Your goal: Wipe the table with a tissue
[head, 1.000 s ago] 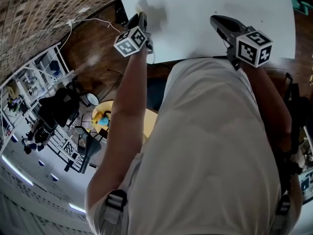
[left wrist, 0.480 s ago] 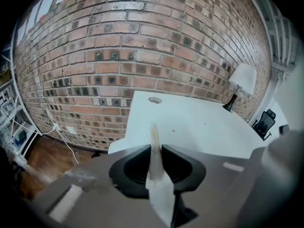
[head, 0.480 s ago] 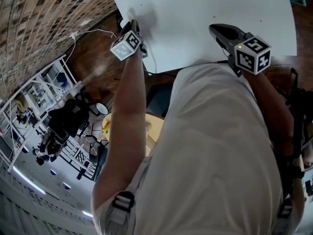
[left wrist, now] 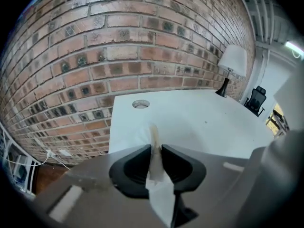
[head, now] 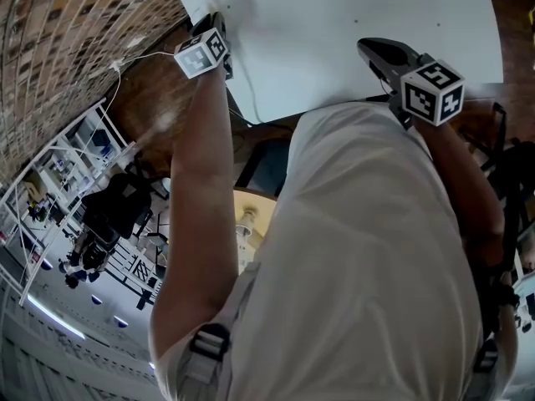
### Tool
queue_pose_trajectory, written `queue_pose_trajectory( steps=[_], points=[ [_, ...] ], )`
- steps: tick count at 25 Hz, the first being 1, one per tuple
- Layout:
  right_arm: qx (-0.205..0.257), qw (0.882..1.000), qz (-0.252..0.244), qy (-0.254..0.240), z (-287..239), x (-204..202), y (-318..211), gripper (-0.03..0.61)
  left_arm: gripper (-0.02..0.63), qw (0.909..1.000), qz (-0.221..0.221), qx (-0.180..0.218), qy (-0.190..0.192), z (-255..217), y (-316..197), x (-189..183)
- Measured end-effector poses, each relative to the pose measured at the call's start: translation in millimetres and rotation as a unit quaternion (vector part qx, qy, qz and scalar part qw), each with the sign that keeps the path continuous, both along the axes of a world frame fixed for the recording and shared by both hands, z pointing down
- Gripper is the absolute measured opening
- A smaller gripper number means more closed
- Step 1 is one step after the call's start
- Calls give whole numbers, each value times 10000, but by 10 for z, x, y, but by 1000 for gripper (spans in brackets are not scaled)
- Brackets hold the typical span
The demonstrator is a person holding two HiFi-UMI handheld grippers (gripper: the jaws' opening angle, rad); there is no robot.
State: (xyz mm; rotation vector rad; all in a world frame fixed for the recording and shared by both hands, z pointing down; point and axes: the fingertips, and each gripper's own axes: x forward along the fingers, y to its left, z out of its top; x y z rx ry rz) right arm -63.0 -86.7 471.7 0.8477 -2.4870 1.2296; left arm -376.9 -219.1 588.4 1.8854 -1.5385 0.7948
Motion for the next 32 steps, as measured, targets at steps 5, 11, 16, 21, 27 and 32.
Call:
queue_pose_trajectory(
  steps=[5,11,16,21,27,32],
  points=[
    [-16,9999,117,18,-3,54,24,6,75,9996,202,-195,24,-37,-45,44],
    [-26,9997,223,40,9,94,45,6,72,9983,446,-368,21,-69,-57,107],
    [-46,9996,289,42,16,115,50,6,72,9954,800,-459,-238,-48,-58,222],
    [-44,9995,307,48,8,118,53,6,72,9883,1225,-682,-594,-21,-46,336],
    [-14,9995,299,27,-19,111,48,6,72,9825,1603,-855,-417,131,-2,506],
    [27,9996,287,23,-36,101,73,6,72,9787,1755,-1019,-322,62,147,724]
  ],
)
